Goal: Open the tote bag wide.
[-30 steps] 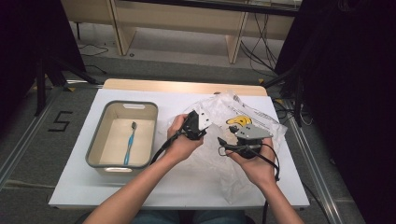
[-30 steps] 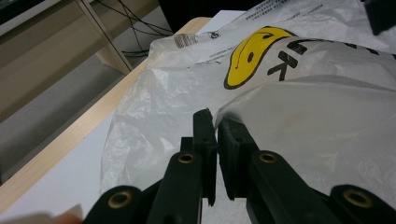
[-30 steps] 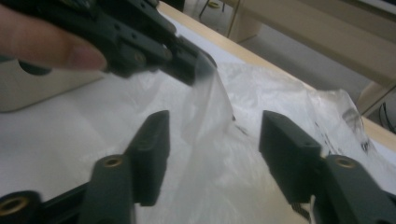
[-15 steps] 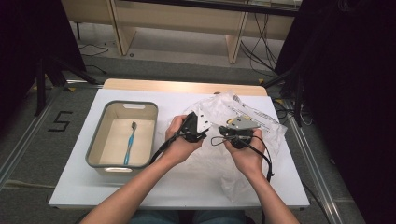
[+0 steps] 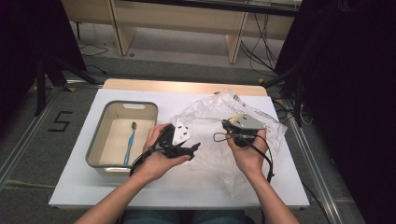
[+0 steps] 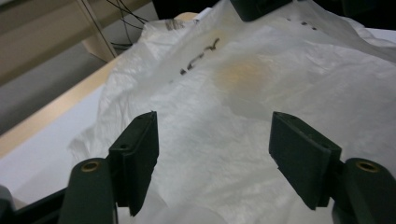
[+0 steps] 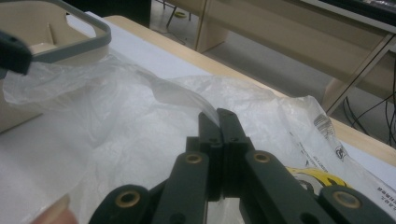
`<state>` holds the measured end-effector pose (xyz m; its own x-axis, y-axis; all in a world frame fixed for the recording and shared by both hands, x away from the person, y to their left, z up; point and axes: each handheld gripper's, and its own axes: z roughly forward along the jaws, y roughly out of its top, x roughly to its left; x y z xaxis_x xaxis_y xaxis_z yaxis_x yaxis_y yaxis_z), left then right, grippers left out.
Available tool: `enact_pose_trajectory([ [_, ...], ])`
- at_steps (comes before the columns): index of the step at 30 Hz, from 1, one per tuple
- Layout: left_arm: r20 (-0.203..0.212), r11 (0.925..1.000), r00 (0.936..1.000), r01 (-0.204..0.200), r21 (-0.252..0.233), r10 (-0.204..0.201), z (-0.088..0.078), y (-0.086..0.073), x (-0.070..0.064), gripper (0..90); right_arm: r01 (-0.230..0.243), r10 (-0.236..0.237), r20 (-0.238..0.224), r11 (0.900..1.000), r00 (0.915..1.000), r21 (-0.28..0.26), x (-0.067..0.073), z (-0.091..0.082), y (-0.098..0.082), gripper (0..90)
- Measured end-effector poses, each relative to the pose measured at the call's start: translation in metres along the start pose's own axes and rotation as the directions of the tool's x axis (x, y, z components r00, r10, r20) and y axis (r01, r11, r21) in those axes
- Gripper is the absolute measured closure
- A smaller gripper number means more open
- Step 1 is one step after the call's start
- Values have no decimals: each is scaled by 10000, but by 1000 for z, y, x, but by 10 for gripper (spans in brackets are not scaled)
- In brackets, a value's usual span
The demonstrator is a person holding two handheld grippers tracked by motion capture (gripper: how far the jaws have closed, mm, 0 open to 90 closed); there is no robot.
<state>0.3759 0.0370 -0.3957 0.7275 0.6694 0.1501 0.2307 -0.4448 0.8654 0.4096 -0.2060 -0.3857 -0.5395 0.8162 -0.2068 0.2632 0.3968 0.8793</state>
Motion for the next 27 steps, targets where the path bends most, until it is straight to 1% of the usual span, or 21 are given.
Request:
enact_pose_trajectory([
  [3,-18,9998,10000,58,214,-58,-9,-10,5,309,-6,6,16,10000,10000,-55,0,0,0,900],
  [5,-36,9995,9997,244,203,-244,-16,-14,9,303,-39,38,-15,9998,10000,-182,0,-1,1,900],
  [8,-118,9985,9986,517,183,-515,-25,-20,13,296,-55,54,-46,9997,10000,-226,0,-1,1,900],
  [9,-185,9981,9981,588,165,-585,-27,-21,13,290,-43,41,-76,9998,10000,-212,0,-1,0,900],
  [10,-277,9978,9978,616,261,-609,-29,-22,15,285,-38,36,-89,9998,10000,-199,0,-1,0,900],
  [11,-343,9965,9966,766,327,-755,-31,-24,15,271,-61,59,-92,9998,9999,-211,1,-2,0,900],
  [14,-505,9945,9945,946,455,-923,-38,-26,19,265,-97,94,-127,9997,9999,-242,1,-3,0,900],
  [17,-538,9909,9915,1217,569,-1187,-42,-30,22,260,-138,134,-168,9997,9998,-214,0,-2,0,900],
  [18,-543,9894,9908,1279,683,-1243,-43,-31,24,260,-138,134,-168,9997,9998,-214,0,-2,0,900],
  [21,-463,9855,9865,1598,573,-1573,-49,-35,30,240,-123,120,-175,9997,9998,-190,1,-1,-1,900],
  [22,-463,9855,9865,1598,573,-1573,-49,-35,30,239,-123,120,-175,9997,9998,-190,1,-1,-1,900],
  [27,-529,9816,9819,1844,489,-1819,-58,-37,38,240,-178,174,-201,9996,9996,-204,0,-1,0,900],
])
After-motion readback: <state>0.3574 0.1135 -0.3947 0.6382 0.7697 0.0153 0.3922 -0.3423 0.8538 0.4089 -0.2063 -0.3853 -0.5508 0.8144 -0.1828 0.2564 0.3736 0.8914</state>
